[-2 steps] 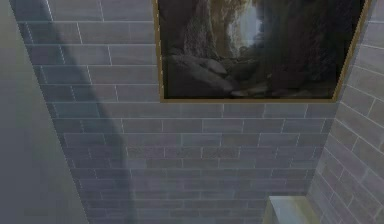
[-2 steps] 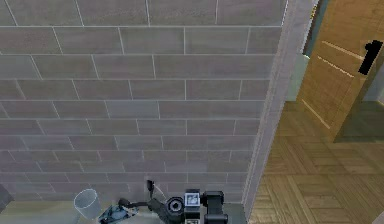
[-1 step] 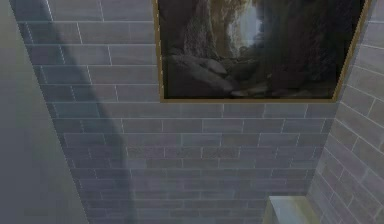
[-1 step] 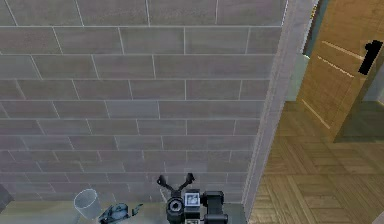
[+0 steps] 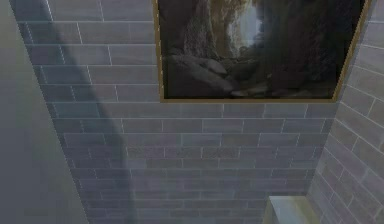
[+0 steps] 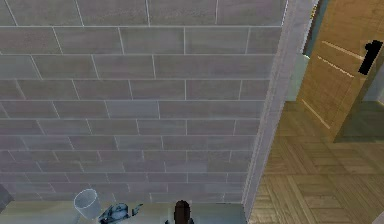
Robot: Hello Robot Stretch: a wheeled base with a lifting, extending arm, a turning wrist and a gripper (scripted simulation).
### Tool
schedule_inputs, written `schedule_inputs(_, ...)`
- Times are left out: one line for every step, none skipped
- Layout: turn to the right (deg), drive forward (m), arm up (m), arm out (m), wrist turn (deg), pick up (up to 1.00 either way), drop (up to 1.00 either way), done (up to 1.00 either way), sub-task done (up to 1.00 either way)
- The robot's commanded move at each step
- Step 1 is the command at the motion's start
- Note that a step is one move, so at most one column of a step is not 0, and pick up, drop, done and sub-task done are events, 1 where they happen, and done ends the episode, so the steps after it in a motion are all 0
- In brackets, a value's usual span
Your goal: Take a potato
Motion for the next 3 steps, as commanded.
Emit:
schedule_inputs(0.0, 0.00, 0.00, 0.00, 0.0, 1.00, 0.00, 0.00, 0.00)
schedule_inputs(0.0, 0.00, 0.10, 0.00, 0.0, 0.00, 0.00, 0.00, 0.00)
schedule_inputs(0.0, 0.00, 0.00, 0.00, 0.0, 0.00, 0.00, 1.00, 0.00)
